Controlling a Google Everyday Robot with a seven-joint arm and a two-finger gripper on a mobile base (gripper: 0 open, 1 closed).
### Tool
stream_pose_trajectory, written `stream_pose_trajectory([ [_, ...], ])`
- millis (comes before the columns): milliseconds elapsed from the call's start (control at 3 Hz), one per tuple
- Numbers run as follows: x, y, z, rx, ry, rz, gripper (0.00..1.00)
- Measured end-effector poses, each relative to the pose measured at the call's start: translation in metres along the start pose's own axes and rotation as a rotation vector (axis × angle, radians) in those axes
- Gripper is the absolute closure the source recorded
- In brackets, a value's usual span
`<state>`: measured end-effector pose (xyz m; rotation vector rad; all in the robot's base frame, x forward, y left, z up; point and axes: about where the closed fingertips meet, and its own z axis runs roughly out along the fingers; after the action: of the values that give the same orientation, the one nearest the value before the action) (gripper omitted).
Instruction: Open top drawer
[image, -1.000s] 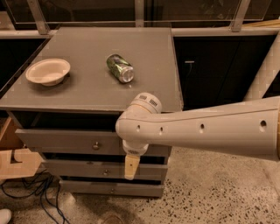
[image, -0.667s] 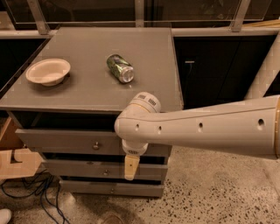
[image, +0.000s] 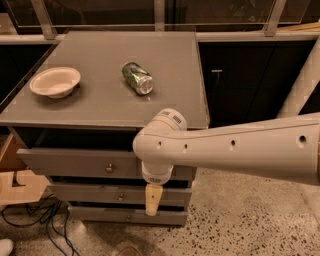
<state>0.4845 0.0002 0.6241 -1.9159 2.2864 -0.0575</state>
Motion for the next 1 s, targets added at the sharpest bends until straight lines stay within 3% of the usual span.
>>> stream_pose_trajectory([
  [1000, -0.0001, 0.0011, -0.0086, -0.002, -0.012, -0.004, 0.0],
])
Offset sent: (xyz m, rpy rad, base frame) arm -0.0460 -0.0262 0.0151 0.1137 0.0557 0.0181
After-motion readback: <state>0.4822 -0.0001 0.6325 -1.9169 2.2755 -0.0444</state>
